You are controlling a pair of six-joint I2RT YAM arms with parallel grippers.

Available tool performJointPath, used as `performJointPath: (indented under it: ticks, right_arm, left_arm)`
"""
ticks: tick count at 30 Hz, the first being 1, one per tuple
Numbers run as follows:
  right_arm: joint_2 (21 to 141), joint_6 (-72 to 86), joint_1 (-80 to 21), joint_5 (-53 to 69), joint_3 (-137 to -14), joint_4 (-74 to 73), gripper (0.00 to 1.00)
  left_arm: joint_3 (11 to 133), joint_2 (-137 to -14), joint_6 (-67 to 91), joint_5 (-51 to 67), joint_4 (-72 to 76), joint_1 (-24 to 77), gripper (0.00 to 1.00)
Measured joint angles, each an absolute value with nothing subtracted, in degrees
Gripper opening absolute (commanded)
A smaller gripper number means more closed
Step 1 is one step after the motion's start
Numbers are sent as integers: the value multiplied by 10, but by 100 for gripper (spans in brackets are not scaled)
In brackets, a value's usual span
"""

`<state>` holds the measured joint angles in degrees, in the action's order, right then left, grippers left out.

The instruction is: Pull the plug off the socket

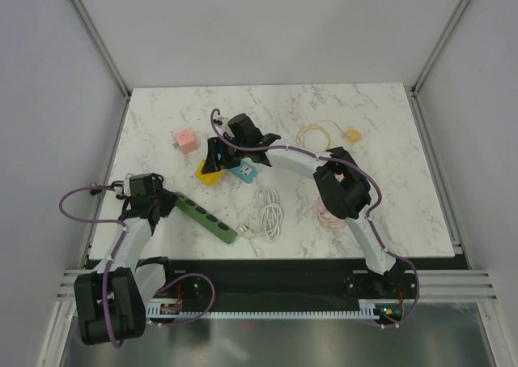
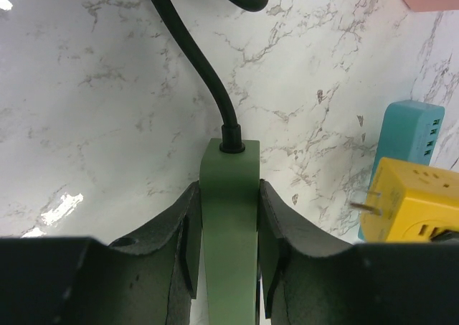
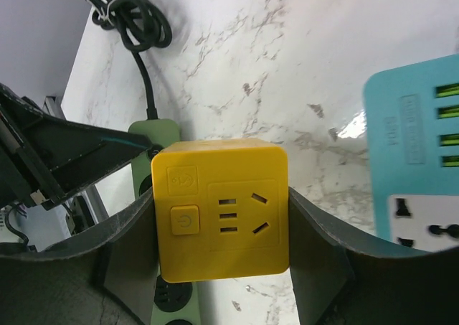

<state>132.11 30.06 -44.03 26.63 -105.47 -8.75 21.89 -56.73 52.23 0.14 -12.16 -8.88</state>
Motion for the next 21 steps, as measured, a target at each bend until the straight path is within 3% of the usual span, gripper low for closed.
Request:
performJointPath:
  ticks: [8,21]
  right_arm:
    - [1289,277,-442,238,-1047,-125,0]
    - [1085,287,-260,179,-874,-59,0]
  left_arm:
    - [219,-563,522,0,-126,-89,2]
    - [219,-553,518,-10,-137,-85,2]
